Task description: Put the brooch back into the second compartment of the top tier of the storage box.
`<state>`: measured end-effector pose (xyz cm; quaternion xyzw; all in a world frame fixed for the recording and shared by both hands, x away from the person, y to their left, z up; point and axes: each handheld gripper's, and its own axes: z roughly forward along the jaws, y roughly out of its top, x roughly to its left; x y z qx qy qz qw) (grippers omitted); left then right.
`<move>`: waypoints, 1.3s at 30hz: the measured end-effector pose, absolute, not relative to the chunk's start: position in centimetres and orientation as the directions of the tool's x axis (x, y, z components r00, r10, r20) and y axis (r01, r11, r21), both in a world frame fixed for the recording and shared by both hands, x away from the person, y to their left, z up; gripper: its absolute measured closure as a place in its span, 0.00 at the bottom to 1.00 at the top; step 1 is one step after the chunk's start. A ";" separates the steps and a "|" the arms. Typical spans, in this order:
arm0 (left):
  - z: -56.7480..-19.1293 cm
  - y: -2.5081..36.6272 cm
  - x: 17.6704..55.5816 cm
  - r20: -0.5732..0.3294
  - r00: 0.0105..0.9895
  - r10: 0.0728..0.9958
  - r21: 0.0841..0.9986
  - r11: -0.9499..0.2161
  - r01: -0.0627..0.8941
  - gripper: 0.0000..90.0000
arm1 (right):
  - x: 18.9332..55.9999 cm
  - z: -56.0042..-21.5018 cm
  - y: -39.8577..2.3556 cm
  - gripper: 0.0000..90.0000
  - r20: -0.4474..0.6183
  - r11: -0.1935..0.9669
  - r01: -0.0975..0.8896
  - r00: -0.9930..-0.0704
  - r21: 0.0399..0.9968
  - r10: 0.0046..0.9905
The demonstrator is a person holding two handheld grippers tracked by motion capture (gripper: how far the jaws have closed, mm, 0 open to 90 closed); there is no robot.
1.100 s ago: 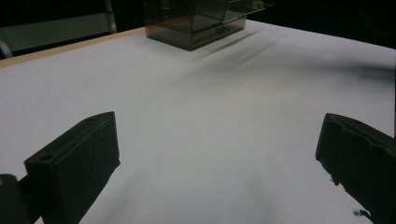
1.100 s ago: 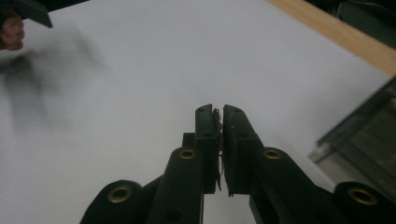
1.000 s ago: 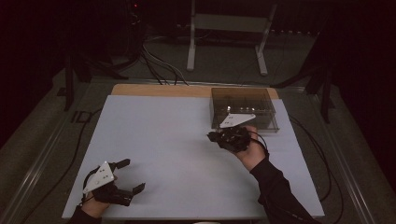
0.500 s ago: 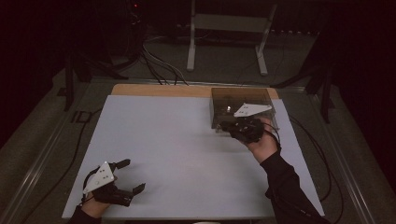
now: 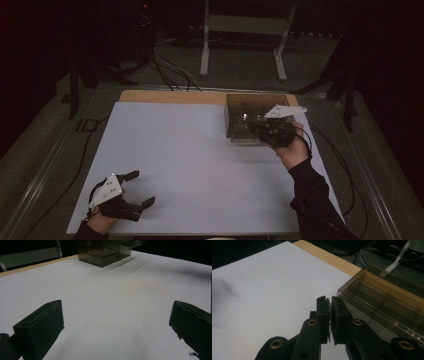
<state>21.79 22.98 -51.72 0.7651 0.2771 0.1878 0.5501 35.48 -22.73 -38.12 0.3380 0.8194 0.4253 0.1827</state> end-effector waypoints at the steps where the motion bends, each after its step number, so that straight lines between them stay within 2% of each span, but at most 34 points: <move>1: -51.7 23.0 21.8 -0.016 0.776 0.631 0.946 -0.242 0.216 0.01 | 35.5 -38.1 -22.9 0.95 -0.014 0.409 0.399 -0.702 0.821 0.712; 14: -51.7 23.0 21.8 -0.019 0.773 0.634 0.947 -0.236 0.217 0.01 | 36.6 -37.2 -25.9 0.95 -0.021 0.380 0.433 -0.637 0.817 0.770; 39: -51.7 23.0 21.7 -0.009 0.773 0.634 0.946 -0.245 0.212 0.01 | 40.0 -40.9 -27.8 0.94 0.032 0.338 0.544 -0.560 0.768 0.828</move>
